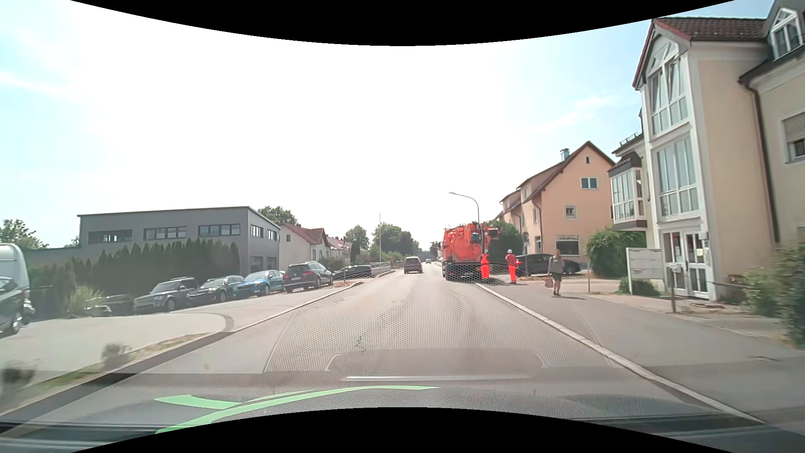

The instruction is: Follow the waypoints while adhering to traffic rules and regulations

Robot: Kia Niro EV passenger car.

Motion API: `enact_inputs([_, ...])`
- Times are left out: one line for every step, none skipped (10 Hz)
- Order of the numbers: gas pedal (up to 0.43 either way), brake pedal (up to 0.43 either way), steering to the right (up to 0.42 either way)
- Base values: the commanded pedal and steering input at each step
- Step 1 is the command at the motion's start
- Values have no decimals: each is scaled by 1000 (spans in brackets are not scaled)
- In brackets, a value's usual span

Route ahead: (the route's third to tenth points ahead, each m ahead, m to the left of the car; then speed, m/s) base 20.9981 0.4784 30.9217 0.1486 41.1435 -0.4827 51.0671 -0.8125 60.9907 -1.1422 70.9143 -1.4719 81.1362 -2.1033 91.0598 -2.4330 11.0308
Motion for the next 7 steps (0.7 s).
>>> enact_inputs([87, 0, -7])
enact_inputs([87, 0, -7])
enact_inputs([87, 0, -7])
enact_inputs([87, 0, -6])
enact_inputs([87, 0, -6])
enact_inputs([87, 0, -5])
enact_inputs([87, 0, -3])
